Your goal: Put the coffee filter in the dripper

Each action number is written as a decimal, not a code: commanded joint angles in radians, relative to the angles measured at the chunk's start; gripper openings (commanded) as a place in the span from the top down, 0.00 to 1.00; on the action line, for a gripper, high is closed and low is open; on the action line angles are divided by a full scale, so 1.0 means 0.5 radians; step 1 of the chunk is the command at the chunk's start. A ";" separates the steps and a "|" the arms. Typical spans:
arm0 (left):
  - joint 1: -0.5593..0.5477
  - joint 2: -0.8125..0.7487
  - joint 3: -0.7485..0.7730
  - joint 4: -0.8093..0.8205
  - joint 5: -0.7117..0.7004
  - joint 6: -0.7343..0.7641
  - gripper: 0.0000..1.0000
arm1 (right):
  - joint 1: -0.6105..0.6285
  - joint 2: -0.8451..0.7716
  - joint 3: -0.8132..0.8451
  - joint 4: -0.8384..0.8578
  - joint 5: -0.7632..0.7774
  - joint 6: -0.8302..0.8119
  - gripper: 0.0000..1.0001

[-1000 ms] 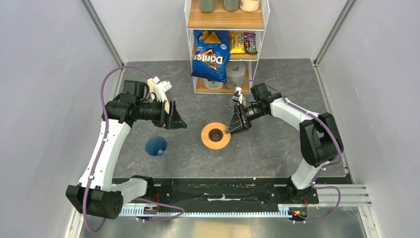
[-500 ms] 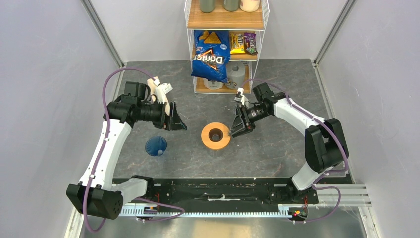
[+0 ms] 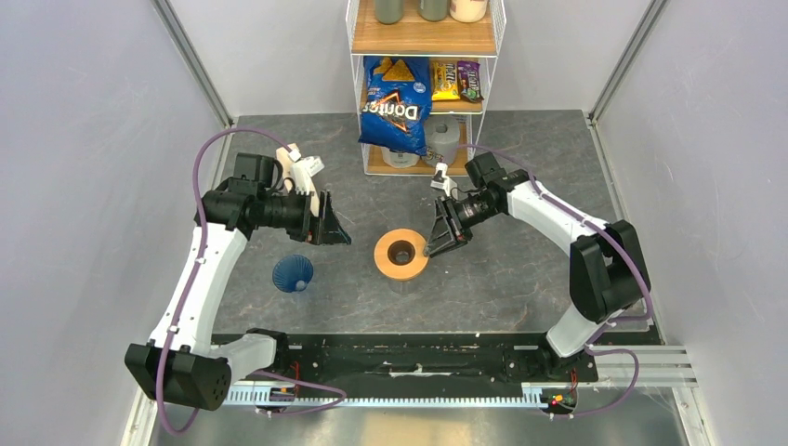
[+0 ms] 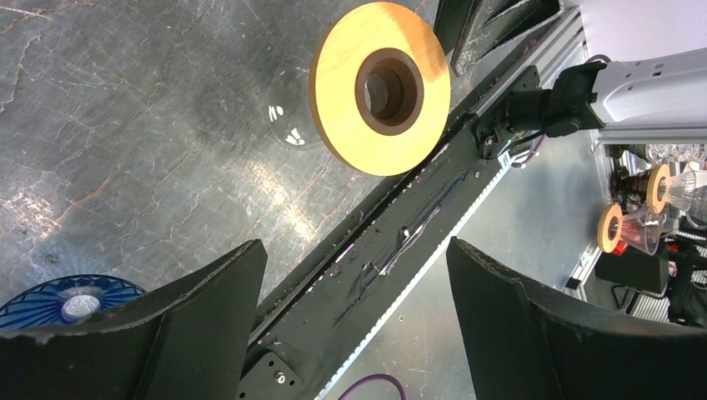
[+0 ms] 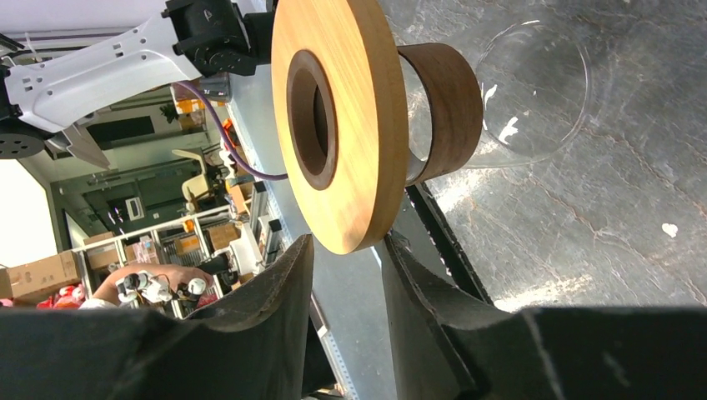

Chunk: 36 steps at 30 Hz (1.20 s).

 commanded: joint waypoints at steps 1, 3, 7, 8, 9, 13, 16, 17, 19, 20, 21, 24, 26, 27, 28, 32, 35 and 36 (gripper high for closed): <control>0.015 -0.028 -0.005 0.032 0.028 -0.006 0.13 | 0.040 0.033 0.096 -0.001 -0.014 -0.047 0.58; 0.015 -0.030 -0.005 0.031 0.021 -0.008 0.13 | 0.042 0.047 0.106 -0.005 -0.010 -0.045 0.57; 0.015 -0.037 -0.001 0.006 -0.063 -0.009 0.12 | 0.041 0.035 0.096 -0.060 0.034 -0.083 0.56; 0.019 -0.029 0.008 -0.023 -0.084 0.002 0.11 | 0.039 0.021 0.085 -0.074 0.050 -0.088 0.53; 0.029 -0.019 0.032 -0.081 -0.095 0.072 0.10 | 0.030 0.009 0.081 -0.089 0.058 -0.102 0.50; 0.130 0.078 0.209 -0.502 -0.325 0.487 0.07 | -0.032 -0.056 0.117 -0.273 0.072 -0.215 0.38; 0.359 0.119 0.285 -0.712 -0.440 0.798 0.08 | -0.090 -0.126 0.135 -0.391 0.084 -0.294 0.30; 0.439 0.129 0.281 -0.747 -0.500 0.878 0.08 | -0.106 -0.150 0.138 -0.426 0.091 -0.319 0.28; 0.527 0.171 0.253 -0.798 -0.661 1.032 0.10 | -0.150 -0.191 0.157 -0.496 0.121 -0.353 0.22; 0.565 0.188 0.225 -0.796 -0.706 1.113 0.11 | -0.169 -0.210 0.165 -0.518 0.141 -0.351 0.19; 0.608 0.188 0.179 -0.754 -0.745 1.143 0.12 | -0.190 -0.227 0.169 -0.522 0.155 -0.403 0.15; 0.677 0.212 0.047 -0.555 -0.885 1.177 0.13 | -0.264 -0.268 0.190 -0.543 0.173 -0.402 0.11; 0.720 0.281 -0.008 -0.474 -0.921 1.201 0.16 | -0.301 -0.302 0.209 -0.566 0.217 -0.437 0.05; 0.723 0.321 -0.040 -0.452 -0.938 1.225 0.18 | -0.315 -0.317 0.216 -0.582 0.241 -0.459 0.04; 0.724 0.347 -0.075 -0.407 -0.964 1.228 0.19 | -0.327 -0.329 0.231 -0.606 0.261 -0.483 0.03; 0.728 0.373 -0.230 -0.213 -1.020 1.266 0.21 | -0.382 -0.367 0.259 -0.685 0.279 -0.546 0.03; 0.726 0.422 -0.317 -0.110 -1.016 1.297 0.24 | -0.401 -0.386 0.249 -0.723 0.278 -0.571 0.03; 0.726 0.445 -0.345 -0.082 -1.012 1.309 0.25 | -0.406 -0.388 0.243 -0.726 0.277 -0.573 0.03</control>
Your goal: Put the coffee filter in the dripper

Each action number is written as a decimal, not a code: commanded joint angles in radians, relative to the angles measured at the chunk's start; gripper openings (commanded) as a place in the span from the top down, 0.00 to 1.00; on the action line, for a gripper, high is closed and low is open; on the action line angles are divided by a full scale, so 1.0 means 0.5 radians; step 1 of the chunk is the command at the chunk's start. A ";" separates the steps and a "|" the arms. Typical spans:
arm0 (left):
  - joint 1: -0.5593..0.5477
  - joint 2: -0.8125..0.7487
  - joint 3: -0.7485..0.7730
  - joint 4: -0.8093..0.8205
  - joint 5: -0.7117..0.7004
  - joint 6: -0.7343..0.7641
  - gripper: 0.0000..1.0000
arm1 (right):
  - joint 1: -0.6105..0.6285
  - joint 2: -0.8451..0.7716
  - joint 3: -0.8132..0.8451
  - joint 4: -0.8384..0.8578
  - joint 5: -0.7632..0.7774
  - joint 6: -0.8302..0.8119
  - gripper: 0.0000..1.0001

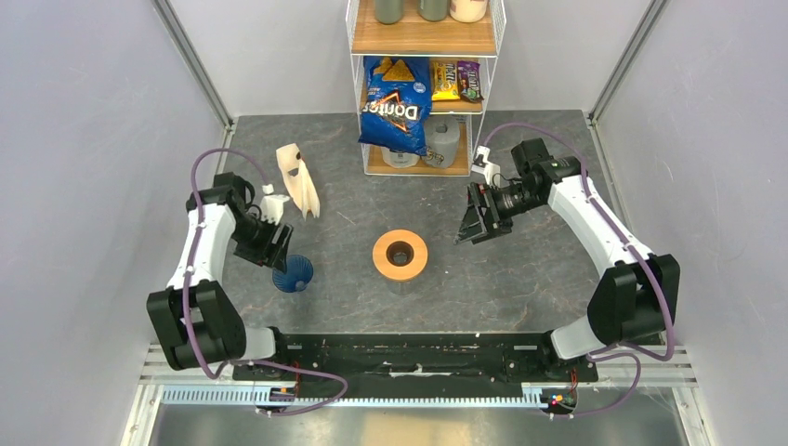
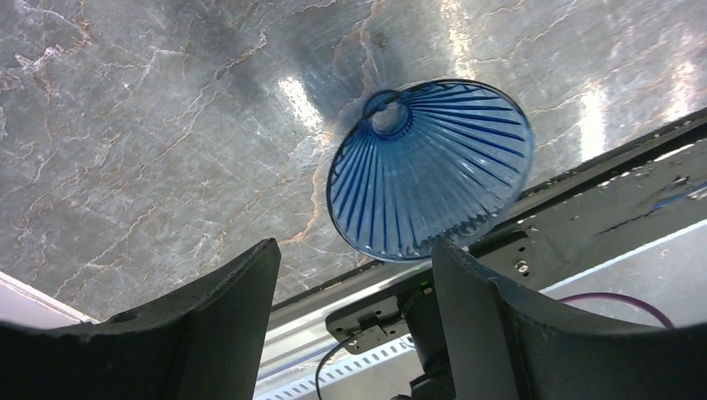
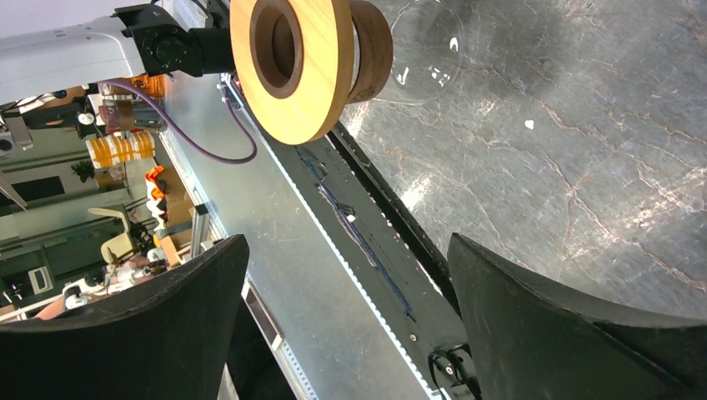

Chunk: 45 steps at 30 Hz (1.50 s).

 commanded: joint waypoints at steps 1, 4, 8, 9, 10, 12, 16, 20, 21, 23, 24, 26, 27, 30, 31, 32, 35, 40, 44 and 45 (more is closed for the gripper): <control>0.009 0.059 -0.089 0.239 -0.034 0.154 0.27 | -0.023 -0.080 0.057 -0.094 0.016 -0.086 0.03; 0.006 0.106 -0.149 0.323 -0.038 0.157 0.34 | -0.027 -0.080 0.053 -0.105 0.014 -0.091 0.03; 0.006 0.168 -0.199 0.429 0.005 0.104 0.41 | -0.028 -0.076 0.057 -0.114 0.010 -0.086 0.03; 0.006 0.188 -0.207 0.452 0.011 0.082 0.43 | -0.027 -0.077 0.059 -0.115 0.011 -0.085 0.03; 0.006 0.207 -0.211 0.477 0.010 0.061 0.46 | -0.028 -0.080 0.061 -0.117 0.015 -0.086 0.03; 0.006 0.235 -0.199 0.485 0.013 0.025 0.54 | -0.026 -0.084 0.079 -0.135 0.033 -0.102 0.03; 0.006 0.210 -0.139 0.404 0.067 -0.040 0.72 | -0.032 -0.083 0.120 -0.177 0.049 -0.136 0.03; 0.005 0.082 -0.026 0.224 0.178 -0.141 0.96 | -0.050 -0.091 0.167 -0.202 0.059 -0.136 0.03; 0.003 0.048 0.022 0.171 0.203 -0.187 0.98 | -0.059 -0.101 0.180 -0.201 0.062 -0.125 0.03; -0.005 -0.022 0.186 0.003 0.293 -0.248 0.98 | -0.078 -0.127 0.210 -0.198 0.096 -0.110 0.03; -0.014 -0.042 0.268 -0.071 0.322 -0.280 0.98 | -0.089 -0.144 0.225 -0.191 0.111 -0.099 0.03; -0.068 -0.051 0.497 -0.246 0.379 -0.392 0.98 | -0.105 -0.189 0.265 -0.182 0.159 -0.087 0.03; -0.099 -0.034 0.639 -0.356 0.434 -0.425 0.98 | -0.110 -0.204 0.287 -0.181 0.181 -0.083 0.03; -0.313 0.024 1.027 -0.562 0.473 -0.614 0.98 | -0.111 -0.255 0.356 -0.181 0.241 -0.047 0.03; -0.423 0.048 1.141 -0.612 0.478 -0.673 0.98 | -0.110 -0.269 0.376 -0.183 0.258 -0.038 0.03; -0.536 0.070 1.257 -0.635 0.488 -0.735 0.98 | -0.112 -0.282 0.391 -0.179 0.273 -0.030 0.03; -0.840 0.095 1.441 -0.563 0.479 -1.036 0.98 | -0.113 -0.334 0.409 -0.169 0.332 -0.014 0.03; -1.338 0.212 1.571 -0.340 0.279 -1.443 0.98 | -0.112 -0.461 0.403 -0.143 0.567 0.004 0.03; -1.498 0.365 1.634 -0.270 0.220 -1.518 0.98 | -0.113 -0.592 0.390 -0.094 0.762 -0.008 0.03; -1.539 0.406 1.656 -0.265 0.226 -1.538 0.98 | -0.112 -0.623 0.381 -0.073 0.793 -0.005 0.03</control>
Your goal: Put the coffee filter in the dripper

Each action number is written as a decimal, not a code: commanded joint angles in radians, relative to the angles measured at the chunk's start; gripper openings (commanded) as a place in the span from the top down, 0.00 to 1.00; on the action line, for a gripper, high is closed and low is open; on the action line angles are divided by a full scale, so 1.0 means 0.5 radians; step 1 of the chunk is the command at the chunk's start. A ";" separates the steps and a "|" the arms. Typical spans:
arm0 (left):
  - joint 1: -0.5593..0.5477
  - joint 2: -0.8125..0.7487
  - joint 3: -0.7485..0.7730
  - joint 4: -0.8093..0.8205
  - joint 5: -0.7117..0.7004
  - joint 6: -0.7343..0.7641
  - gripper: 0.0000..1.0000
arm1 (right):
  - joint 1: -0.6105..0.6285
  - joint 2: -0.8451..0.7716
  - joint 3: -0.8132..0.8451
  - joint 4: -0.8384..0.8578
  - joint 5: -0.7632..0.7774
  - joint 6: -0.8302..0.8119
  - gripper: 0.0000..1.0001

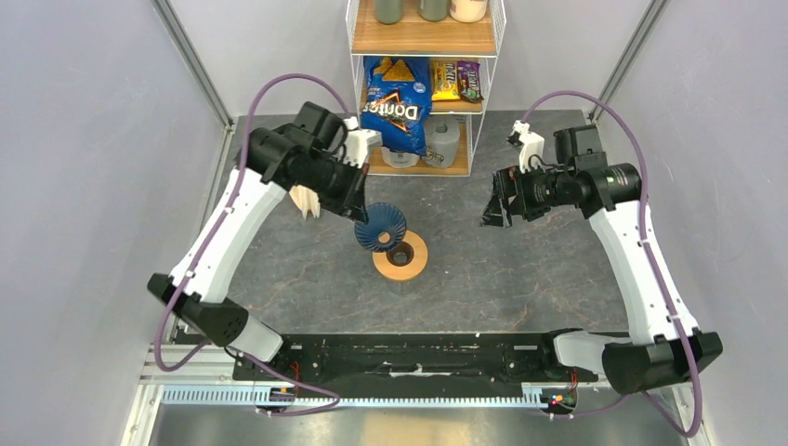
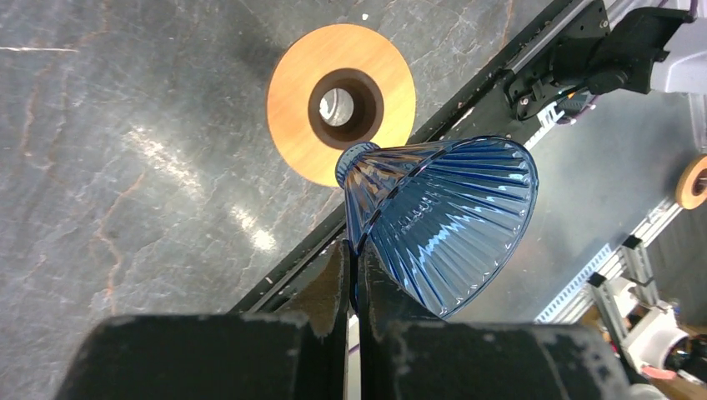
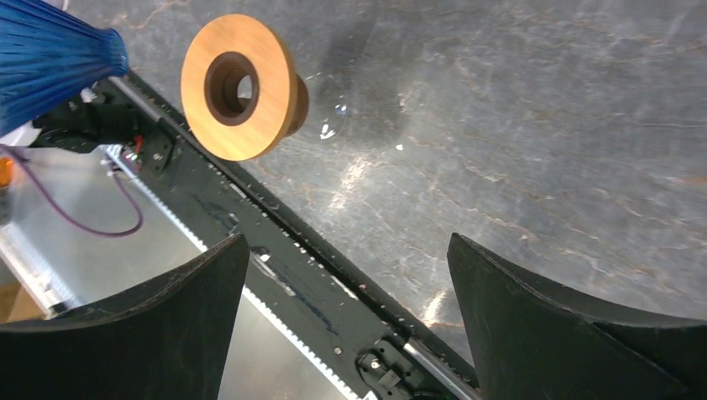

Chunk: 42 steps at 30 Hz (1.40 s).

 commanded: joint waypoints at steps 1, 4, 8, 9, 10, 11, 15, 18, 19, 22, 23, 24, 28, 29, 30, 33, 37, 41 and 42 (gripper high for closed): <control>-0.126 0.185 0.135 0.115 -0.064 -0.274 0.98 | -0.005 -0.182 0.036 0.111 0.242 0.012 0.03; -0.173 0.283 0.149 0.116 -0.067 -0.260 0.98 | -0.004 -0.265 -0.001 0.186 0.331 0.064 0.03; -0.187 0.339 0.130 0.122 -0.034 -0.254 0.98 | -0.003 -0.342 -0.022 0.204 0.394 0.080 0.03; -0.192 0.338 0.108 0.129 -0.035 -0.254 0.98 | -0.006 -0.350 -0.023 0.196 0.384 0.070 0.03; -0.199 0.335 0.086 0.138 -0.040 -0.254 0.98 | -0.004 -0.354 -0.023 0.184 0.365 0.055 0.03; -0.205 0.331 0.049 0.150 -0.044 -0.251 0.98 | -0.006 -0.355 -0.022 0.174 0.351 0.042 0.03; -0.216 0.327 -0.048 0.196 -0.058 -0.253 0.98 | -0.006 -0.347 -0.039 0.169 0.318 0.039 0.03; -0.232 0.336 -0.087 0.209 -0.069 -0.245 0.98 | -0.004 -0.337 -0.041 0.169 0.306 0.040 0.03; -0.239 0.333 -0.104 0.211 -0.074 -0.239 0.98 | -0.004 -0.334 -0.044 0.170 0.302 0.042 0.03; -0.248 0.320 -0.172 0.255 -0.080 -0.246 0.98 | -0.004 -0.334 -0.053 0.172 0.296 0.046 0.03; -0.254 0.317 -0.192 0.268 -0.072 -0.250 0.98 | -0.004 -0.336 -0.058 0.177 0.291 0.046 0.03; -0.260 0.316 -0.208 0.280 -0.070 -0.256 0.98 | -0.006 -0.335 -0.065 0.175 0.287 0.049 0.03; -0.282 0.324 -0.276 0.336 -0.084 -0.264 0.98 | -0.005 -0.340 -0.084 0.176 0.274 0.059 0.03; -0.281 0.330 -0.282 0.345 -0.083 -0.266 0.98 | -0.004 -0.339 -0.084 0.176 0.274 0.059 0.03; -0.281 0.335 -0.289 0.352 -0.083 -0.266 0.98 | -0.005 -0.338 -0.084 0.176 0.274 0.060 0.03; -0.280 0.350 -0.299 0.374 -0.050 -0.280 0.98 | -0.004 -0.337 -0.078 0.171 0.274 0.049 0.03; -0.281 0.358 -0.296 0.386 -0.063 -0.285 0.98 | -0.004 -0.323 -0.068 0.159 0.267 0.043 0.03; -0.278 0.358 -0.313 0.384 -0.101 -0.264 0.98 | -0.004 -0.317 -0.069 0.159 0.248 0.043 0.03; -0.274 0.354 -0.315 0.384 -0.102 -0.260 0.98 | -0.004 -0.315 -0.069 0.157 0.244 0.042 0.03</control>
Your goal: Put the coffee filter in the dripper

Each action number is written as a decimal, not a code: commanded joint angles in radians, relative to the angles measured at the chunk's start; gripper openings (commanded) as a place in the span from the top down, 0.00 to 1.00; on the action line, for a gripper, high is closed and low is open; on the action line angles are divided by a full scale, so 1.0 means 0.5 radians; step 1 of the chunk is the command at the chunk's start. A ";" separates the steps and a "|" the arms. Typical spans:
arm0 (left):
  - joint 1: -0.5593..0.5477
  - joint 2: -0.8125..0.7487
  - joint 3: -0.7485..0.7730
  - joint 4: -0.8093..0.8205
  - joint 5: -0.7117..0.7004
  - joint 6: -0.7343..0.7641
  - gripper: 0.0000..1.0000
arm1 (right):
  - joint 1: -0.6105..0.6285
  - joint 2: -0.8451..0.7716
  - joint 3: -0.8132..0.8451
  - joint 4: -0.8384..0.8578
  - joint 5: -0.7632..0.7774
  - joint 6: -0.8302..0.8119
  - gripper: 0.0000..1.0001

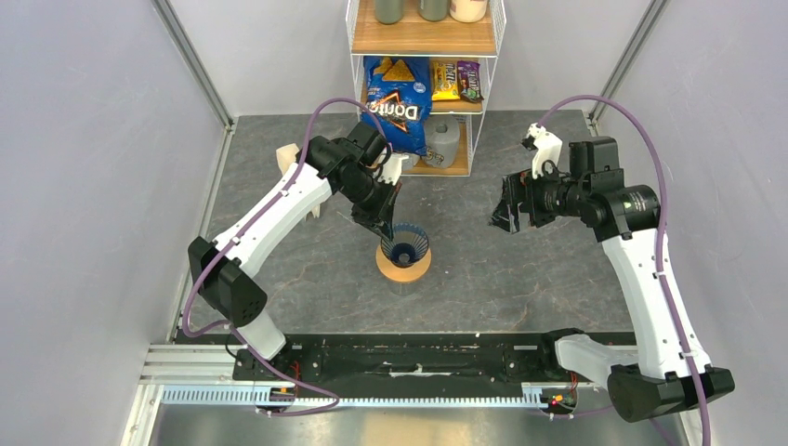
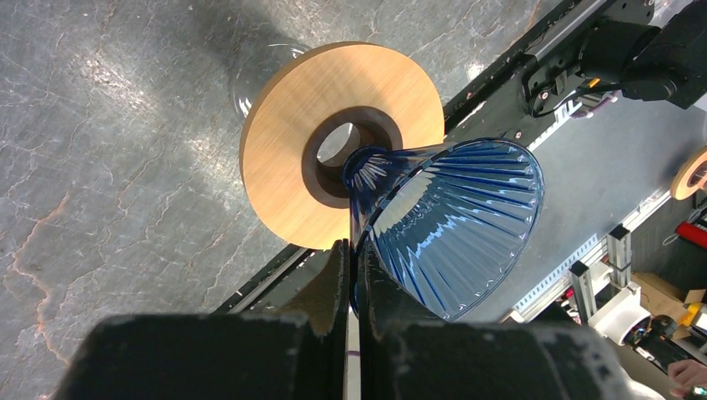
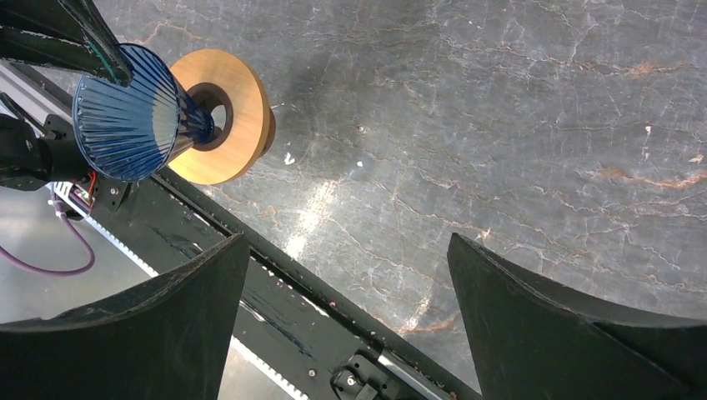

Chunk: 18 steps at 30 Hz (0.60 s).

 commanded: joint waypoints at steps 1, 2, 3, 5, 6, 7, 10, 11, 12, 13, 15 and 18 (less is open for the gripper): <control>-0.011 -0.016 -0.039 0.089 -0.070 -0.016 0.98 | -0.005 0.007 0.016 0.041 -0.056 -0.003 0.03; -0.007 -0.015 -0.041 0.097 -0.073 -0.015 0.98 | -0.004 0.013 0.016 0.042 -0.063 -0.002 0.03; -0.007 -0.015 -0.046 0.106 -0.067 -0.016 0.98 | -0.004 0.017 0.016 0.041 -0.071 -0.002 0.03; -0.004 -0.017 -0.050 0.120 -0.049 -0.019 0.98 | -0.004 0.027 0.019 0.041 -0.085 0.003 0.03; -0.004 -0.019 -0.056 0.129 -0.044 -0.022 0.98 | -0.004 0.032 0.019 0.042 -0.093 0.004 0.03; -0.004 -0.023 -0.064 0.139 -0.045 -0.020 0.98 | -0.005 0.034 0.019 0.041 -0.100 0.003 0.03; 0.003 -0.030 -0.086 0.141 -0.082 0.002 0.98 | -0.004 0.038 0.019 0.041 -0.101 0.006 0.03; 0.009 -0.032 -0.094 0.146 -0.080 0.013 0.98 | -0.005 0.037 0.018 0.041 -0.104 0.006 0.03; 0.021 -0.038 -0.101 0.148 -0.077 0.015 0.98 | -0.003 0.038 0.016 0.040 -0.109 0.006 0.03; 0.031 -0.042 -0.101 0.153 -0.065 0.015 0.98 | -0.004 0.039 0.016 0.040 -0.111 0.006 0.03; 0.051 -0.042 -0.091 0.159 -0.039 0.014 0.98 | -0.004 0.043 0.010 0.040 -0.113 0.007 0.03; 0.056 -0.049 -0.079 0.166 -0.004 0.006 0.98 | -0.004 0.046 0.004 0.043 -0.128 0.010 0.03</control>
